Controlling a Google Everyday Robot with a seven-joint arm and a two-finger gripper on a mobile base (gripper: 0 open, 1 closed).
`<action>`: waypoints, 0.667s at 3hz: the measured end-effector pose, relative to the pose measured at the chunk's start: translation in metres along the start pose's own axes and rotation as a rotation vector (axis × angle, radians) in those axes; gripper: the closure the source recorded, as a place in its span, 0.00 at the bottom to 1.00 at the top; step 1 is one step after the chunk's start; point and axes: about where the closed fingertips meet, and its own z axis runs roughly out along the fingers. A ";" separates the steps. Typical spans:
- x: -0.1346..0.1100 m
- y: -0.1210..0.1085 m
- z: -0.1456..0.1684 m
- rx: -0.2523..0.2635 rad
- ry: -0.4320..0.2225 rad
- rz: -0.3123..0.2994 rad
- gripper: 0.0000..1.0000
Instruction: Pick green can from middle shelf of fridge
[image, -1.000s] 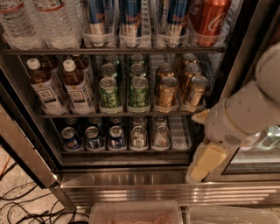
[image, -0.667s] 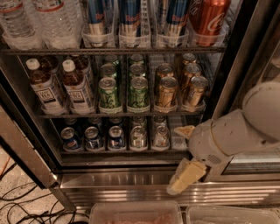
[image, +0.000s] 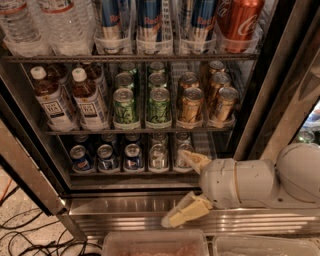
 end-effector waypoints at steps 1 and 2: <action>-0.034 0.001 0.000 0.027 -0.195 0.005 0.00; -0.041 0.004 0.001 0.023 -0.215 0.002 0.00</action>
Offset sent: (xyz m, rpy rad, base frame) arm 0.0005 0.0147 0.0267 0.1676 -0.0550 -0.0092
